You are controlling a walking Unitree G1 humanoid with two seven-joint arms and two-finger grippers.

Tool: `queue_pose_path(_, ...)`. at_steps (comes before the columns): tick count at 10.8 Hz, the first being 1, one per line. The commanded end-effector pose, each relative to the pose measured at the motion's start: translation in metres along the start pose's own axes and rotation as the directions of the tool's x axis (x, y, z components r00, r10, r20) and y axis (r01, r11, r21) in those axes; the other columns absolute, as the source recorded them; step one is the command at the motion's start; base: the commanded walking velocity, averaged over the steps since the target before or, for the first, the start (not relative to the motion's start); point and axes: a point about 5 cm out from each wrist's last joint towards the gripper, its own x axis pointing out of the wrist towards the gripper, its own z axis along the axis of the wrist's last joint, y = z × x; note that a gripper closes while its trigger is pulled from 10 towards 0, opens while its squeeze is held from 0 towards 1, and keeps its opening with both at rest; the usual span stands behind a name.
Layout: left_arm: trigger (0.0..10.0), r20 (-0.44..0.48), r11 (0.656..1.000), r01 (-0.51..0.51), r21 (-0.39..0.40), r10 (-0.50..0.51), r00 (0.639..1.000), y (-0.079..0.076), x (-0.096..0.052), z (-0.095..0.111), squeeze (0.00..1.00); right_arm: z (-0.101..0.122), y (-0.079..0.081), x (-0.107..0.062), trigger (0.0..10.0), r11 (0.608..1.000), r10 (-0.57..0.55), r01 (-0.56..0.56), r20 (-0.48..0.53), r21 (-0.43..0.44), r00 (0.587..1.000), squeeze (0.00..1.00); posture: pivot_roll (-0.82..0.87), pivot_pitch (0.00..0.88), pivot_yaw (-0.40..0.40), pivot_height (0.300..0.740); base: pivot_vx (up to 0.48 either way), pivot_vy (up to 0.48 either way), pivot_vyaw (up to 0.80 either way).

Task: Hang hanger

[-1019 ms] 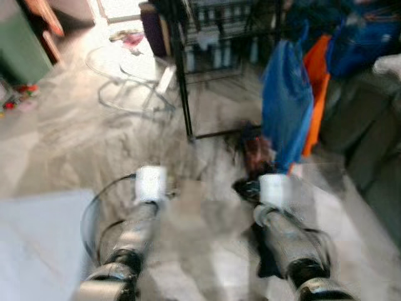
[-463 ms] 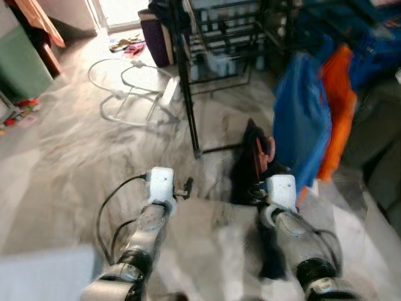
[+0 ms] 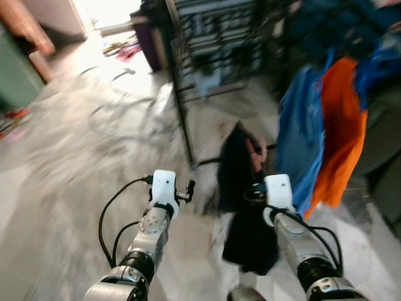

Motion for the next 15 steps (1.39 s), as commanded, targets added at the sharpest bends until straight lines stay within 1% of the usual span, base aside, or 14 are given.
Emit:
queue_pose_path(1,10.0,-0.032,1.000,-0.024,0.014,0.024,0.999,0.011,-0.003,-0.006,0.00,0.013,0.012,-0.001,10.0,1.000,0.018,-0.016,0.095,-0.017,0.995,0.00,-0.24,0.154,0.099,0.740,0.480,0.000,0.00)
queue_pose_path(3,10.0,-0.039,0.999,-0.017,0.035,0.019,0.999,0.011,-0.004,-0.008,0.00,0.015,0.015,-0.007,10.0,0.998,0.023,-0.016,0.135,-0.057,0.991,0.00,-0.24,0.157,0.099,0.740,0.403,0.000,0.00)
queue_pose_path(4,10.0,-0.036,1.000,-0.016,0.025,0.017,0.999,0.011,-0.006,-0.010,0.00,0.017,0.016,-0.012,10.0,0.997,0.025,-0.012,0.171,-0.077,0.985,0.00,-0.24,0.162,0.099,0.740,0.000,0.000,0.00)
queue_pose_path(5,10.0,-0.039,0.999,-0.002,0.045,0.004,0.999,0.011,-0.007,-0.012,0.00,0.018,0.017,-0.015,10.0,0.996,0.032,-0.015,0.190,-0.089,0.981,0.00,-0.25,0.166,0.100,0.740,0.000,0.000,0.00)
queue_pose_path(6,10.0,0.016,0.999,0.036,0.033,-0.037,0.999,0.017,-0.013,-0.008,0.00,0.012,0.016,-0.022,10.0,0.998,0.033,-0.019,0.201,-0.068,0.979,0.00,-0.26,0.179,0.105,0.740,0.000,0.000,0.00)
queue_pose_path(7,10.0,0.031,0.998,0.031,0.048,-0.032,0.999,0.021,-0.016,-0.008,0.00,0.011,0.016,-0.025,10.0,0.998,0.026,-0.013,0.208,-0.062,0.978,0.00,-0.25,0.188,0.106,0.740,0.000,0.000,0.00)
queue_pose_path(8,10.0,0.079,0.999,0.002,0.050,-0.006,0.997,0.029,-0.021,-0.003,0.00,0.015,0.013,-0.034,10.0,0.999,0.000,0.011,0.263,-0.042,0.965,0.00,-0.25,0.198,0.108,0.740,0.000,0.000,0.00)
queue_pose_path(9,10.0,0.096,0.999,-0.007,0.039,0.003,0.995,0.031,-0.023,-0.001,0.00,0.017,0.012,-0.037,10.0,0.999,-0.006,0.017,0.277,-0.036,0.961,0.00,-0.25,0.203,0.107,0.740,0.000,0.000,0.00)
queue_pose_path(10,10.0,0.168,0.999,-0.031,0.020,0.028,0.985,0.033,-0.028,0.009,0.00,0.024,0.009,-0.050,10.0,0.998,-0.002,0.021,0.345,-0.051,0.939,0.00,-0.25,0.217,0.105,0.740,0.000,0.000,0.00)
queue_pose_path(11,10.0,0.167,0.995,-0.090,-0.049,0.097,0.981,0.040,-0.032,0.011,0.00,0.035,0.011,-0.057,10.0,0.998,-0.031,0.049,0.412,-0.032,0.911,0.00,-0.24,0.227,0.107,0.740,0.000,0.000,0.00)
queue_pose_path(12,10.0,0.166,0.995,-0.092,-0.048,0.099,0.981,0.041,-0.032,0.011,0.00,0.036,0.010,-0.057,10.0,0.998,-0.034,0.051,0.415,-0.031,0.909,0.00,-0.24,0.227,0.107,0.740,0.000,0.000,0.00)
queue_pose_path(13,10.0,0.110,0.994,-0.096,-0.054,0.102,0.989,0.043,-0.035,-0.001,0.00,0.046,0.007,-0.055,10.0,0.998,-0.047,0.057,0.440,-0.010,0.897,0.00,-0.25,0.227,0.109,0.740,0.000,0.000,0.00)
queue_pose_path(14,10.0,0.090,0.995,-0.090,-0.046,0.094,0.991,0.043,-0.037,-0.003,0.00,0.057,0.001,-0.049,10.0,0.997,-0.070,0.068,0.446,0.020,0.892,0.00,-0.23,0.227,0.106,0.740,0.000,0.000,0.00)
queue_pose_path(15,10.0,0.103,0.996,-0.080,-0.050,0.085,0.991,0.040,-0.036,0.005,0.00,0.068,-0.006,-0.042,10.0,0.997,-0.076,0.069,0.438,0.033,0.896,0.00,-0.23,0.226,0.105,0.740,0.000,0.000,0.00)
